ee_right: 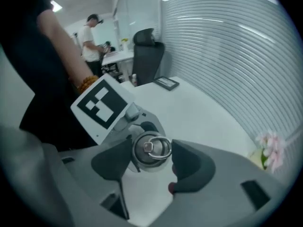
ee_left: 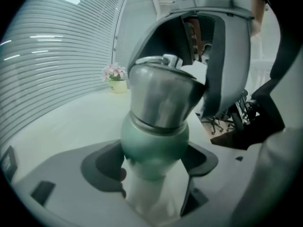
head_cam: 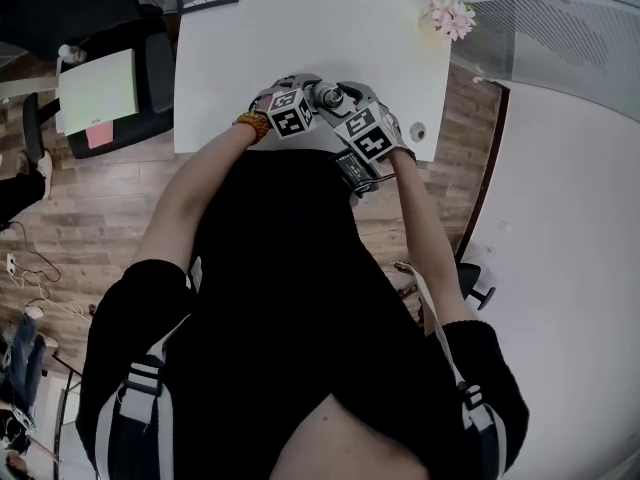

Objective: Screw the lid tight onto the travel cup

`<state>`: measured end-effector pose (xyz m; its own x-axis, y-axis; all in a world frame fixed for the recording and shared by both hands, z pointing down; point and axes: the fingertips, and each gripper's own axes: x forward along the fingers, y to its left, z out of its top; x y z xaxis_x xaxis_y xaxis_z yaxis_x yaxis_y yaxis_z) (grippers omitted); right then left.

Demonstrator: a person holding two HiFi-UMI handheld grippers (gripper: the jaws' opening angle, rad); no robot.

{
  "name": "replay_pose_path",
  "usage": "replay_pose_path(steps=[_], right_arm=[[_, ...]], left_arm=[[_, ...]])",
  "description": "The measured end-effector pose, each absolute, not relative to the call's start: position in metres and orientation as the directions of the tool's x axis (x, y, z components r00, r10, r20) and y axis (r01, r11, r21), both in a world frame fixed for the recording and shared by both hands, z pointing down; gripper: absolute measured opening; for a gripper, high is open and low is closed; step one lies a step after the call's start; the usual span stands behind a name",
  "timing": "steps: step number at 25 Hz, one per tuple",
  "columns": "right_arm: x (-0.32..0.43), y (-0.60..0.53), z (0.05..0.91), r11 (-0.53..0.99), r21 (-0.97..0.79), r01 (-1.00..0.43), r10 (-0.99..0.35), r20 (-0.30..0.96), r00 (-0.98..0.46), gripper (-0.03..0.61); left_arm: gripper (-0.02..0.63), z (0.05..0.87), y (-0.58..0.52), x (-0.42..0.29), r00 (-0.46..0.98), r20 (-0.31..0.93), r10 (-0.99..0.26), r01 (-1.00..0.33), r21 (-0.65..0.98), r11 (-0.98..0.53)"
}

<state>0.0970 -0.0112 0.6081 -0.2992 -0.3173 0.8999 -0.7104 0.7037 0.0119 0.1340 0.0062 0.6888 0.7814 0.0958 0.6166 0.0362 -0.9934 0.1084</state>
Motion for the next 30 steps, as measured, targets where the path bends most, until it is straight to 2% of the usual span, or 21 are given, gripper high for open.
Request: replay_pose_path(steps=[5,9,11,13,14,16,18,21,25,29,30], right_arm=[[0.091,-0.004,0.61,0.952,0.044,-0.303,-0.129,0.955,-0.268,0.268],[0.094,0.004,0.614,0.998,0.065,0.009,-0.063,0.984,-0.164,0.268],[0.093,0.004,0.615,0.995,0.079,0.061,-0.07,0.988,-0.14,0.27],[0.094,0.004,0.615,0.996,0.086,0.001,-0.085,0.986,-0.146,0.271],[0.093,0.003,0.614,0.993,0.091,-0.072,-0.102,0.98,-0.169,0.277],[0.087,-0.003,0.608,0.95,0.086,-0.299,-0.169,0.949,-0.267,0.324],[0.086,-0.009,0.598,0.851,0.064,-0.521,-0.276,0.899,-0.341,0.324],[0.101,-0.01,0.598,0.71,0.081,-0.7,-0.397,0.866,-0.303,0.324],[0.11,-0.006,0.611,0.647,0.073,-0.759,-0.405,0.876,-0.261,0.303],[0.099,-0.011,0.608,0.727,0.151,-0.67,-0.404,0.883,-0.24,0.243],[0.097,-0.011,0.609,0.744,0.155,-0.65,-0.394,0.888,-0.239,0.244]], left_arm=[[0.373,0.688,0.005,0.133,0.781,0.618,0.091,0.034,0.104,-0.994],[0.373,0.69,0.006,0.135,0.78,0.619,0.091,0.034,0.104,-0.994],[0.373,0.689,0.005,0.135,0.779,0.62,0.093,0.036,0.105,-0.994],[0.373,0.689,0.006,0.135,0.779,0.619,0.098,0.039,0.109,-0.993],[0.373,0.689,0.007,0.135,0.779,0.619,0.1,0.04,0.11,-0.993],[0.373,0.689,0.007,0.135,0.779,0.618,0.102,0.042,0.111,-0.993],[0.373,0.689,0.007,0.135,0.78,0.617,0.104,0.044,0.111,-0.993],[0.373,0.69,0.006,0.135,0.783,0.613,0.104,0.044,0.112,-0.993],[0.373,0.69,0.006,0.134,0.785,0.611,0.102,0.039,0.115,-0.993],[0.373,0.691,0.005,0.135,0.782,0.616,0.101,0.033,0.121,-0.992],[0.373,0.691,0.005,0.135,0.782,0.615,0.1,0.028,0.126,-0.992]])
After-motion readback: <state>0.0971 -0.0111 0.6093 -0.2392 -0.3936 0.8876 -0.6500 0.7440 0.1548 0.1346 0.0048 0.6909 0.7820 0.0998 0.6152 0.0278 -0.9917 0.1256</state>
